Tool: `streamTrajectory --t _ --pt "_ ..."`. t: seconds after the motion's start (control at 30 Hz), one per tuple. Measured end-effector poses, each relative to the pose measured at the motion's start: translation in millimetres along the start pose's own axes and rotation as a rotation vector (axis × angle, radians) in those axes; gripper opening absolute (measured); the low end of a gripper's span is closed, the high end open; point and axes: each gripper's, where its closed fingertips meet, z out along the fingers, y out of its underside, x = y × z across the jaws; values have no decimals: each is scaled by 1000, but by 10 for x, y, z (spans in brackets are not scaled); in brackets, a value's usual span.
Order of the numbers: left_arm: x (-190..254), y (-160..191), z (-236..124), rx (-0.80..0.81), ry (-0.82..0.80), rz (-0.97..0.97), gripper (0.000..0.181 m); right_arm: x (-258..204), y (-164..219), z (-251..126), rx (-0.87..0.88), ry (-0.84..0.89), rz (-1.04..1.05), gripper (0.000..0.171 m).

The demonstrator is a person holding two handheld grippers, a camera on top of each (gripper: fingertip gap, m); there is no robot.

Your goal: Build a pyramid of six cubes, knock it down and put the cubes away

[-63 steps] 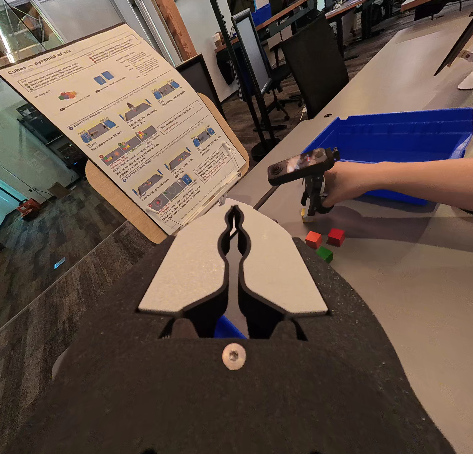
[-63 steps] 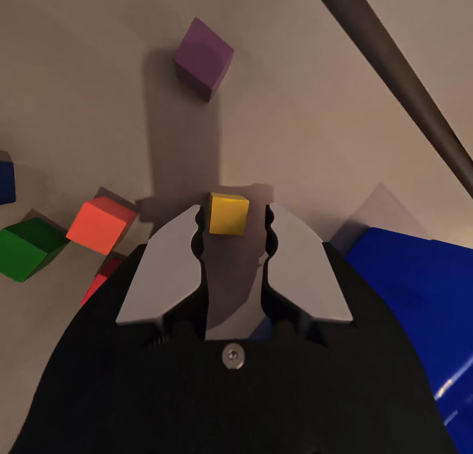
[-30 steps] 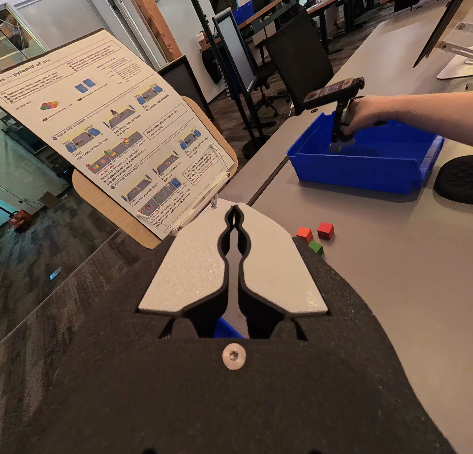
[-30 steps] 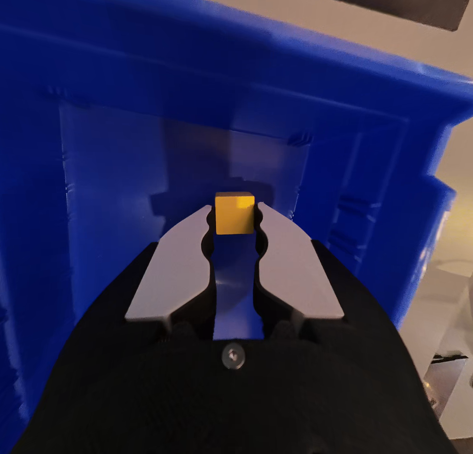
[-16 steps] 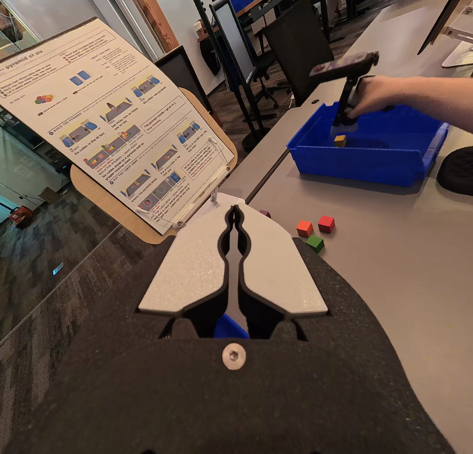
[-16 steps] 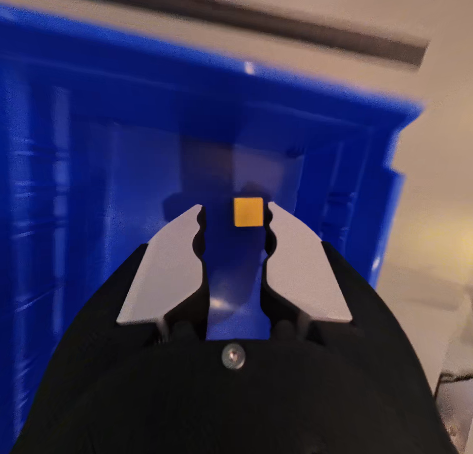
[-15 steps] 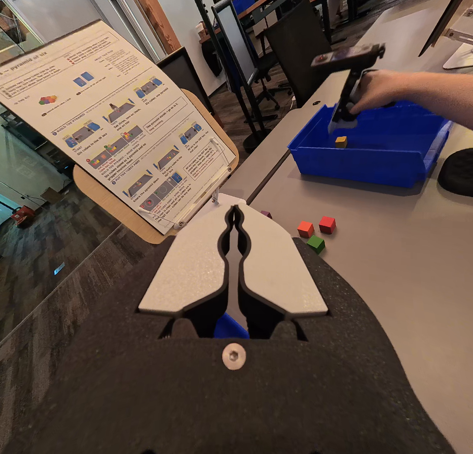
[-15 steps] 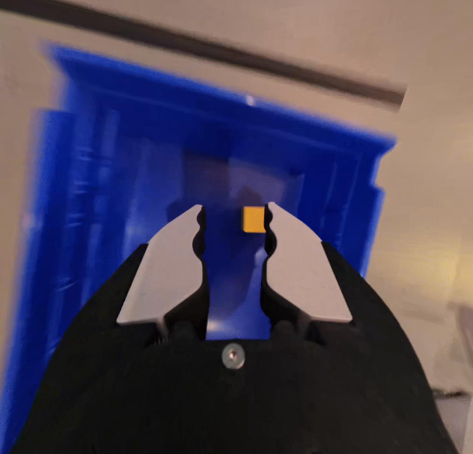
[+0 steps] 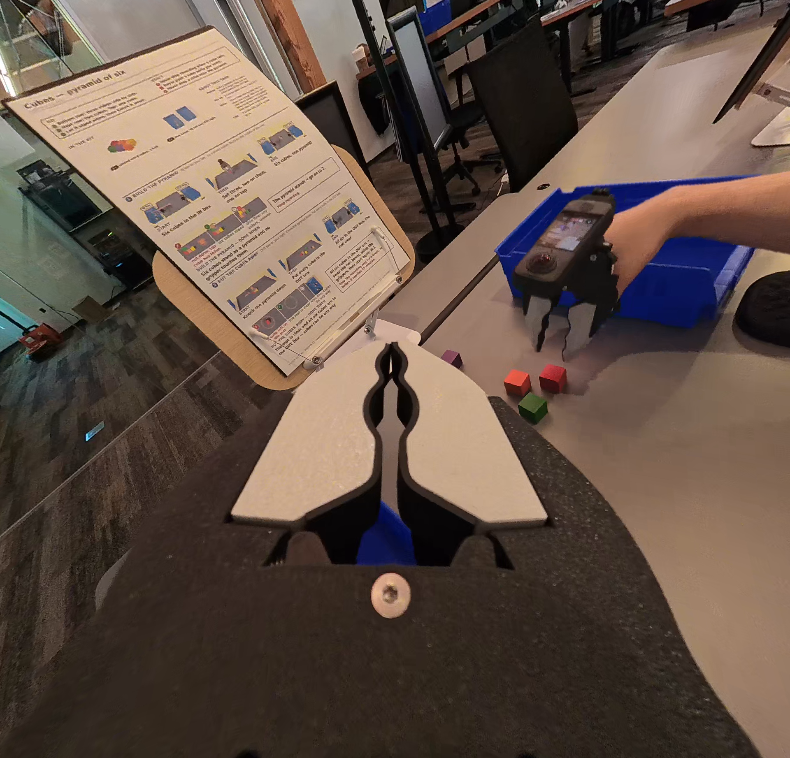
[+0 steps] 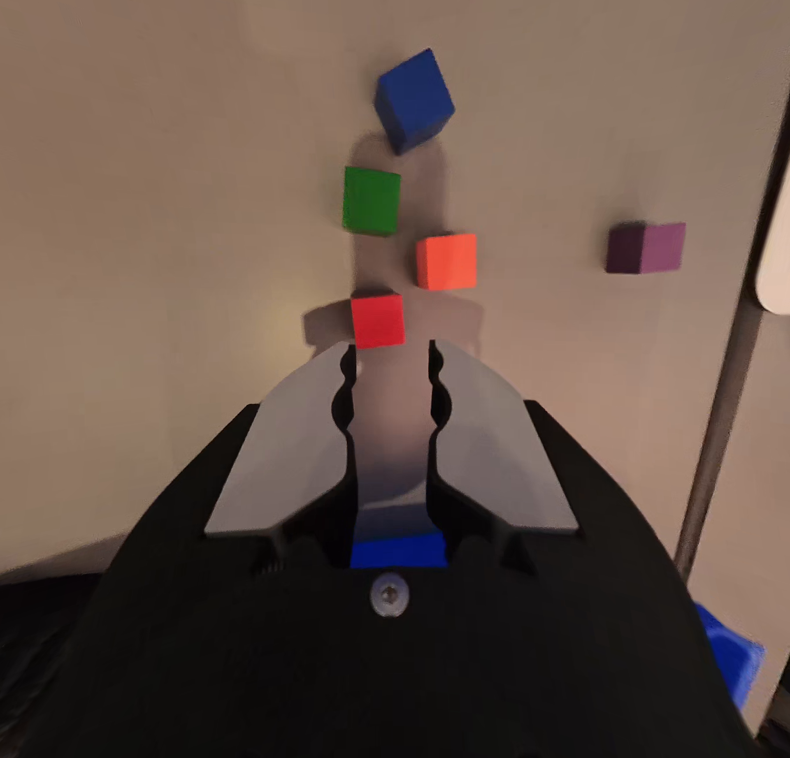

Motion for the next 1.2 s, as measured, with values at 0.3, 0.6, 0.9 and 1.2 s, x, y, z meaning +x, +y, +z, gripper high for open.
streamTrajectory --t 0.3,0.6,0.9,1.2 --pt "-3 10 7 -4 4 9 0 -93 65 344 -76 -64 -29 37" --pt "-30 52 26 -24 0 5 1 119 -298 -494 178 73 20 29" --pt "24 40 82 -33 16 7 1 1185 1446 -1827 78 522 845 29" --pt "87 118 195 -85 32 11 1 963 2339 -584 -172 361 1208 29"
